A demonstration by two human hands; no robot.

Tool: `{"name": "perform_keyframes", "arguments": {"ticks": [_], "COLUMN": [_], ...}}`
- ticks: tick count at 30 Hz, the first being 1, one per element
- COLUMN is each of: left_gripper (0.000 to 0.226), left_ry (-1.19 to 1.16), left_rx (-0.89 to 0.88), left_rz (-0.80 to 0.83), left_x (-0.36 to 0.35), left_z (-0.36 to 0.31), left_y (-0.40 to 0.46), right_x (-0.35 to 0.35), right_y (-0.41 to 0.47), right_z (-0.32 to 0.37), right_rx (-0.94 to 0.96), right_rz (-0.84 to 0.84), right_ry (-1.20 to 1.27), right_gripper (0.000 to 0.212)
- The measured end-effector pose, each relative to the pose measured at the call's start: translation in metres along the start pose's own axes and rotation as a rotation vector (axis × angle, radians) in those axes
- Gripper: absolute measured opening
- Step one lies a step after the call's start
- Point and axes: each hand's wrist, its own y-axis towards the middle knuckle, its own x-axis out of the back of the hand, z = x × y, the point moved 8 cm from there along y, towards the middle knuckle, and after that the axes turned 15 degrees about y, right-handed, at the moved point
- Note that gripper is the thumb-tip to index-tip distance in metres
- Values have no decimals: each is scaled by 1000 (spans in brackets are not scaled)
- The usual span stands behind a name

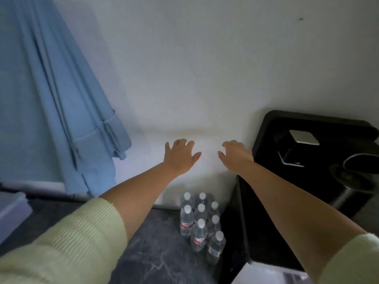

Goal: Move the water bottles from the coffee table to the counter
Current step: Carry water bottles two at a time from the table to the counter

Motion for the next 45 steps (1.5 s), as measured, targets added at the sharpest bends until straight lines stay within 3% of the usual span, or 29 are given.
{"name": "perform_keyframes", "arguments": {"ticks": [9,22,35,45], "left_gripper": [53,51,52,58], "left_ry": [94,222,251,257], "left_rx": [402,941,1306,1504], "left_rz": [33,108,115,188], "left_x": [7,33,91,84], "left_z": [123,290,389,438], "left_y": [-96,-353,-623,-736], "right_x": [-51,-131,-188,-218], "right_y": [-19,-141,-349,-452], "right_z": [126,367,567,688], "right_rx": [368,846,1171,1431], "right_rz": [120,289,432,570], "right_ry": [16,18,132,165], "right_gripper": [54,50,54,46]}}
